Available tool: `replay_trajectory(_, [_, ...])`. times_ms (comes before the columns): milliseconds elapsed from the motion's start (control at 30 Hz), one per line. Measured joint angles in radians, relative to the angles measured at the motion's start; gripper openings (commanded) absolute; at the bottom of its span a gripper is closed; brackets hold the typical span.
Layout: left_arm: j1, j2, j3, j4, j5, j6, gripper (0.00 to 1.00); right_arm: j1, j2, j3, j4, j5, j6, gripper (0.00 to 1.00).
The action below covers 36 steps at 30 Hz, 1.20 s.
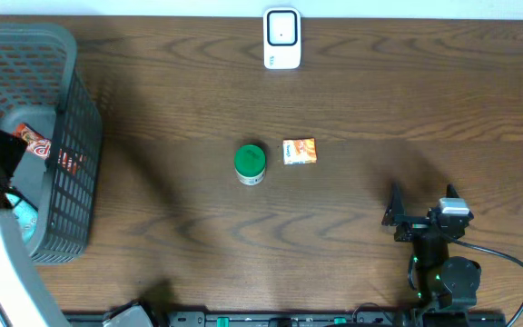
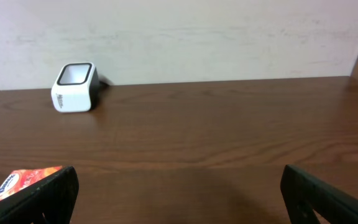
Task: Scan the item barcode
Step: 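Reach into the basket and grasp the mint-green wipes pack with left gripper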
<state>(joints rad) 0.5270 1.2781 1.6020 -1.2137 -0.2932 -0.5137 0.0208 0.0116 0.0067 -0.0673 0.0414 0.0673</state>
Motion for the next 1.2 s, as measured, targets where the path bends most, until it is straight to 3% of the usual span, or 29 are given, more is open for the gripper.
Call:
replay_trajectory(467, [0.087,0.365,-0.057,-0.034,-0.017,0.121,0.98,0.0,0.0,0.0,0.0,0.0,0.0,0.99])
replay_trajectory(1200, [0.113,0.697,-0.058,0.048,-0.067,0.138,0.98,0.0,0.0,0.0,0.0,0.0,0.0,0.99])
